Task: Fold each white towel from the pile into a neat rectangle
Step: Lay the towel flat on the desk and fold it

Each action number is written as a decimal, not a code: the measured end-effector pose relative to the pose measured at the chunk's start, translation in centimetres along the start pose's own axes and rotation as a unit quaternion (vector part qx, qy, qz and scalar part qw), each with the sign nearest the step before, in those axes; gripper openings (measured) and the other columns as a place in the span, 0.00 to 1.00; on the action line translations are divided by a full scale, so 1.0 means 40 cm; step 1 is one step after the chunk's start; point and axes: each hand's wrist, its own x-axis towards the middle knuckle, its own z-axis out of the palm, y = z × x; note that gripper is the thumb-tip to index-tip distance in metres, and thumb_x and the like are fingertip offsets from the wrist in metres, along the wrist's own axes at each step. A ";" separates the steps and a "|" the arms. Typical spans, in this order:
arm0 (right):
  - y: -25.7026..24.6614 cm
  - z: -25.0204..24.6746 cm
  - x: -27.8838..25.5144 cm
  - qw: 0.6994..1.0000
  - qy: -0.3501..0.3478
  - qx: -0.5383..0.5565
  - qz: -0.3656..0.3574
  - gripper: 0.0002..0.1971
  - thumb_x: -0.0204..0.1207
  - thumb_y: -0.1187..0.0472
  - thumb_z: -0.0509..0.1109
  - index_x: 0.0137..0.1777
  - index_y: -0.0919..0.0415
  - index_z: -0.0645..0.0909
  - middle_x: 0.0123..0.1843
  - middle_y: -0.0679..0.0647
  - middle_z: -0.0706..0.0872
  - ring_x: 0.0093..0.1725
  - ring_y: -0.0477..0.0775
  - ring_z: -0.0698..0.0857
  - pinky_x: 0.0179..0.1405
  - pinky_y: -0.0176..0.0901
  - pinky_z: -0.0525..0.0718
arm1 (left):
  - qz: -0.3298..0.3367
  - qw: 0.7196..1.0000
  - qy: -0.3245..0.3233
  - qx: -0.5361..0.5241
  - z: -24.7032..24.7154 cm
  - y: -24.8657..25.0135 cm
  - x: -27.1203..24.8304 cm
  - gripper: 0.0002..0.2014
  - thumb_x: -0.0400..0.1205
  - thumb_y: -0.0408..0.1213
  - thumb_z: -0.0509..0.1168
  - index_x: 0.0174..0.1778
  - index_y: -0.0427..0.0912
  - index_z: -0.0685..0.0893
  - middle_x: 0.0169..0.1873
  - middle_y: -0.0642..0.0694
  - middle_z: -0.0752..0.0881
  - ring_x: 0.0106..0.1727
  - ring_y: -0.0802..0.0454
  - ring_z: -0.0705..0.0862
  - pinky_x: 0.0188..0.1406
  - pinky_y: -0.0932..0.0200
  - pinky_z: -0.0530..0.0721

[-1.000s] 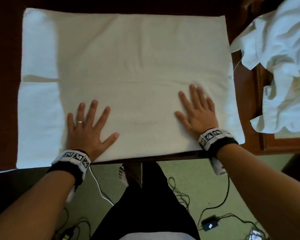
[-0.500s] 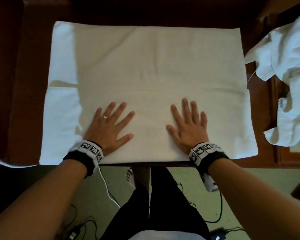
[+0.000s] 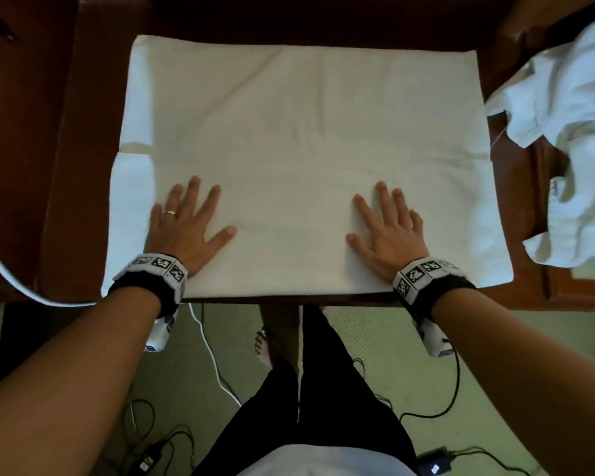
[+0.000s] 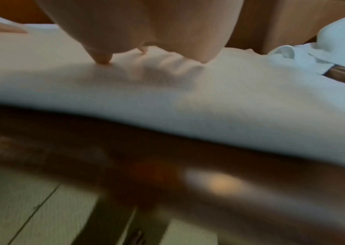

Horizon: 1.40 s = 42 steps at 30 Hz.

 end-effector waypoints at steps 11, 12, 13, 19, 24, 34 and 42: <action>0.187 0.121 -0.319 0.954 0.037 0.050 0.292 0.37 0.84 0.35 0.38 0.88 0.53 0.45 0.89 0.57 0.38 0.88 0.55 0.40 0.84 0.65 0.48 | 0.032 0.999 0.001 0.001 0.127 0.108 -0.174 0.42 0.76 0.75 0.31 0.87 0.63 0.36 0.87 0.52 0.31 0.88 0.40 0.35 0.84 0.34 0.42; 0.173 0.104 -0.305 0.956 0.053 0.050 0.285 0.37 0.85 0.36 0.41 0.88 0.55 0.49 0.89 0.60 0.40 0.88 0.57 0.40 0.84 0.65 0.48 | 0.035 0.999 0.005 0.001 0.123 0.113 -0.174 0.43 0.76 0.75 0.31 0.87 0.62 0.37 0.87 0.51 0.32 0.88 0.40 0.36 0.84 0.34 0.42; 0.154 0.086 -0.285 0.961 0.070 0.049 0.265 0.36 0.85 0.37 0.43 0.88 0.56 0.51 0.89 0.61 0.41 0.88 0.59 0.41 0.84 0.64 0.48 | 0.037 0.999 0.014 0.002 0.117 0.116 -0.173 0.44 0.75 0.75 0.32 0.88 0.61 0.39 0.88 0.50 0.34 0.88 0.39 0.38 0.84 0.34 0.44; 0.042 0.038 -0.206 0.997 0.004 0.021 0.071 0.31 0.85 0.38 0.50 0.85 0.46 0.56 0.89 0.55 0.50 0.87 0.61 0.54 0.81 0.63 0.58 | 0.015 1.000 -0.002 0.003 0.060 0.083 -0.173 0.44 0.76 0.72 0.41 0.89 0.57 0.51 0.89 0.48 0.46 0.88 0.40 0.50 0.84 0.38 0.54; 0.023 -0.030 -0.204 0.995 0.025 -0.024 0.095 0.21 0.81 0.45 0.56 0.59 0.58 0.83 0.60 0.57 0.84 0.57 0.63 0.85 0.59 0.54 0.75 | -0.003 1.000 -0.011 -0.023 -0.040 0.092 -0.171 0.31 0.82 0.65 0.53 0.77 0.51 0.77 0.76 0.45 0.75 0.74 0.40 0.75 0.68 0.44 0.76; 0.061 -0.222 0.019 0.991 -0.013 0.060 0.115 0.16 0.82 0.53 0.62 0.61 0.58 0.85 0.60 0.61 0.87 0.58 0.64 0.85 0.57 0.51 0.85 | -0.051 0.990 -0.034 -0.128 -0.251 0.098 0.040 0.21 0.81 0.59 0.67 0.65 0.52 0.84 0.61 0.43 0.87 0.59 0.40 0.85 0.62 0.46 0.84; 0.164 -0.346 0.347 0.993 0.045 0.083 0.076 0.21 0.83 0.61 0.64 0.76 0.55 0.75 0.73 0.57 0.78 0.70 0.62 0.80 0.69 0.55 0.79 | -0.043 0.996 0.012 -0.071 -0.379 0.076 0.337 0.25 0.84 0.54 0.65 0.77 0.51 0.77 0.73 0.45 0.79 0.72 0.39 0.78 0.69 0.41 0.78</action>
